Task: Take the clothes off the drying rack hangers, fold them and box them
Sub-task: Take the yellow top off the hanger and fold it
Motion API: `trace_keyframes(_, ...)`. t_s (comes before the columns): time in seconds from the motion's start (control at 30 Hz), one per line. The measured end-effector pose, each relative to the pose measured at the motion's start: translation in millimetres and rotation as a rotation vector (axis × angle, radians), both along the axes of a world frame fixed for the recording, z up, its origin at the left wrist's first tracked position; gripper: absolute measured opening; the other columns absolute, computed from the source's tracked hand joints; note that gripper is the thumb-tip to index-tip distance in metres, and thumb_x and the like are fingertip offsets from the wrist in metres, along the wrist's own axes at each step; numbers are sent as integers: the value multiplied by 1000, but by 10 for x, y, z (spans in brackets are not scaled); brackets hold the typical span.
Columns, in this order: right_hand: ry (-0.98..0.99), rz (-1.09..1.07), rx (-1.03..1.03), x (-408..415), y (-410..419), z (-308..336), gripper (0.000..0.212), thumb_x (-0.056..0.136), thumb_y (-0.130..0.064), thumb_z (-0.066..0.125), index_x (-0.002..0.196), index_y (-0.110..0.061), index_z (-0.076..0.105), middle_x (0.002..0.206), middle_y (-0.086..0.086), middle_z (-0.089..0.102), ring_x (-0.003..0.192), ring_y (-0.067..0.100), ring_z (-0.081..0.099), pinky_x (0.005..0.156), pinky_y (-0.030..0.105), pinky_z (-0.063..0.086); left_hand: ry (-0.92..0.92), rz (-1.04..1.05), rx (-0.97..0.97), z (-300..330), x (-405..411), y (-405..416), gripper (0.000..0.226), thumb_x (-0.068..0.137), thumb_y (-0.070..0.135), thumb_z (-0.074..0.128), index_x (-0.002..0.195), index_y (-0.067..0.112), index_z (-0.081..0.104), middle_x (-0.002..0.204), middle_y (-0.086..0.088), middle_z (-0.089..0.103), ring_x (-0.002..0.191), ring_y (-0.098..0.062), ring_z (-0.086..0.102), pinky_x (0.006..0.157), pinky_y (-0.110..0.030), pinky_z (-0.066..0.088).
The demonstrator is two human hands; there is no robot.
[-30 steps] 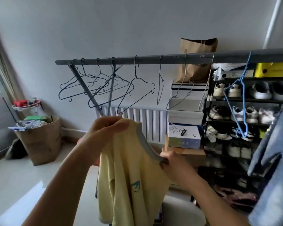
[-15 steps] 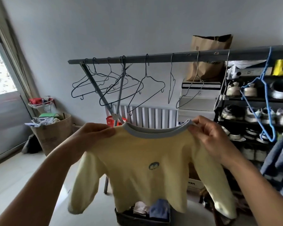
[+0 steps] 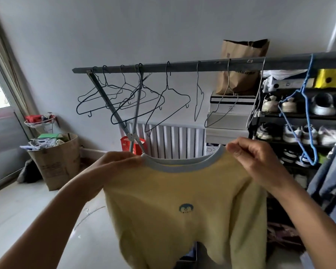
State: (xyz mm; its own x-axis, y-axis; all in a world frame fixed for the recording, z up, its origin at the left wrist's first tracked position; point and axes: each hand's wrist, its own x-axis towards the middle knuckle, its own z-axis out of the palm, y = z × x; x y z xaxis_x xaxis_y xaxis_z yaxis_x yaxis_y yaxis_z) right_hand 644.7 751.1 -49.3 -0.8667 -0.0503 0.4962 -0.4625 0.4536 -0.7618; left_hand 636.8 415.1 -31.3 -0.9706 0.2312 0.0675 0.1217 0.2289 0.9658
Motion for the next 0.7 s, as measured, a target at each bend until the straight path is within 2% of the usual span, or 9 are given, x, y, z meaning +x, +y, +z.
trace_keyframes(0.03, -51, 17, 57, 13, 51, 32, 59, 82, -70, 51, 76, -12, 58, 51, -3, 42, 48, 11, 41, 54, 32, 33, -17, 11, -1, 16, 1, -5, 15, 76, 36, 74, 82, 23, 80, 86, -5, 76, 76, -17, 72, 70, -25, 60)
trace_keyframes(0.07, -105, 36, 96, 29, 84, 62, 68, 78, -75, 50, 80, -8, 59, 56, 6, 53, 51, 22, 52, 58, 38, 43, -23, -18, -22, 22, -6, -14, 22, 79, 40, 74, 86, 21, 80, 89, -8, 76, 80, -20, 73, 72, -27, 60)
trace_keyframes(0.13, -171, 99, 77, 54, 118, 93, 70, 75, -73, 57, 89, -4, 64, 84, 33, 60, 75, 46, 60, 75, 50, 49, 7, -70, -52, 15, -12, -5, 42, 73, 50, 76, 94, 13, 78, 93, -13, 75, 83, -25, 71, 70, -29, 58)
trace_keyframes(0.2, -171, 144, -26, 97, 86, 134, 46, 74, -54, 69, 83, -10, 70, 86, 32, 58, 76, 36, 58, 76, 43, 43, 32, -45, -14, 7, -12, 9, 49, 65, 50, 76, 92, 10, 76, 87, -13, 72, 78, -24, 67, 65, -27, 56)
trace_keyframes(0.27, -218, 169, -140, 124, 75, 161, 18, 74, -32, 77, 77, -15, 73, 78, 19, 61, 77, 24, 57, 79, 36, 41, 47, -28, 28, -12, -8, 36, 45, 71, 45, 75, 93, 6, 73, 85, -16, 69, 77, -24, 64, 65, -29, 52)
trace_keyframes(0.33, -286, 181, -225, 123, 73, 137, 9, 72, -26, 76, 73, -18, 74, 77, 8, 64, 76, 17, 60, 79, 31, 43, 72, 1, 36, -44, 4, 87, 39, 76, 39, 72, 93, 3, 71, 83, -18, 65, 76, -27, 60, 67, -32, 47)
trace_keyframes(0.47, -280, -90, -263, 20, -59, 23, 17, 81, -24, 76, 67, -15, 71, 61, -1, 67, 60, 13, 61, 60, 25, 47, 100, 224, 38, -131, -42, 333, 35, 84, 35, 73, 89, 0, 69, 76, -16, 58, 72, -24, 52, 65, -33, 38)
trace_keyframes(0.53, -241, -238, -237, -30, -189, -49, 20, 84, -25, 73, 67, -14, 70, 55, -4, 65, 56, 13, 58, 54, 23, 43, 111, 301, 33, -174, -44, 516, 34, 89, 33, 68, 86, -1, 69, 71, -15, 55, 67, -22, 48, 63, -34, 36)
trace_keyframes(0.7, -181, -333, -157, 8, -507, -106, 20, 94, -27, 58, 76, -18, 56, 69, -3, 57, 60, 8, 50, 53, 26, 35, 140, 385, 41, -240, 31, 921, 30, 94, 33, 60, 82, 6, 65, 58, 0, 45, 45, -4, 38, 45, -23, 32)
